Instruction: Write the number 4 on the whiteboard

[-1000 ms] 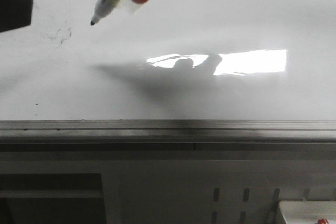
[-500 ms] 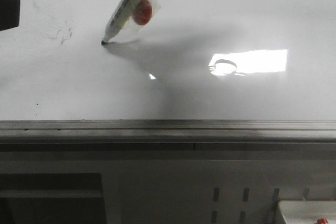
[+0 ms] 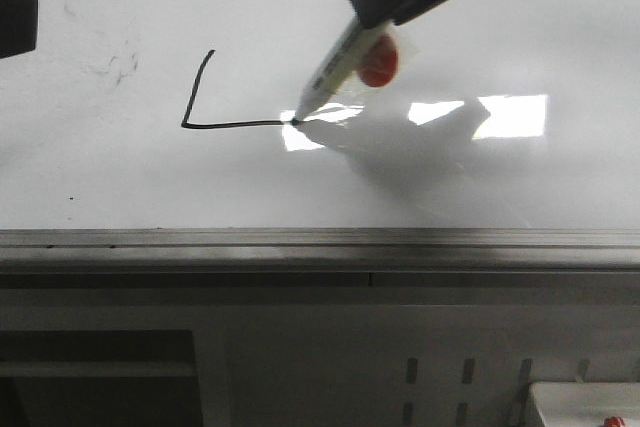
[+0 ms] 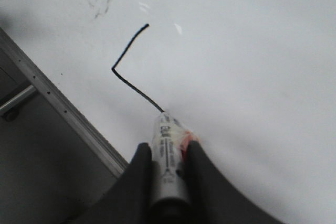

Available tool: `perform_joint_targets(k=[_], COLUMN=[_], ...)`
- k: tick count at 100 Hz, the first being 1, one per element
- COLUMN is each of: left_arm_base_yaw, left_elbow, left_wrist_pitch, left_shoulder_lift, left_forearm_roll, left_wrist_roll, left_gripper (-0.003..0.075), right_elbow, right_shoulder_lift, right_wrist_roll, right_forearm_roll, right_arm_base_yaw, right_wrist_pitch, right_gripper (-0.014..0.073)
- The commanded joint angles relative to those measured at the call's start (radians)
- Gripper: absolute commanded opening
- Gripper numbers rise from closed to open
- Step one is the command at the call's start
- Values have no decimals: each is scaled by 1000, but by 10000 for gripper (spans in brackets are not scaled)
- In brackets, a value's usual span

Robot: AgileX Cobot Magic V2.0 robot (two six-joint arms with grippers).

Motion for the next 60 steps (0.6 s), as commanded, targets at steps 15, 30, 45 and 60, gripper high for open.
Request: perform_joint_targets(k=[15,30,45,60], left_arm_base_yaw=[2,2,2,2], left_elbow=[-29,-29,-29,-29], left_wrist_pitch=[-75,-75,-75,-75], left_shoulder_lift=[-3,-3,-3,-3], left_forearm_roll=[-17,-17,-17,-17], left_wrist_roll=[-9,-9,-9,-9], left_gripper=[532,532,531,532], right_elbow=[-69,-110,-128,-126], right_shoulder_lift=[-52,-17,36,58], right_wrist_roll=[-4,-8,-8,-8], right_forearm_roll=[-30,-45,-49,-51], right_arm_base_yaw=[59,65,51,51], right_wrist_pitch=[-74,-127,-179,-164], right_gripper=[-64,-64,-64,-64])
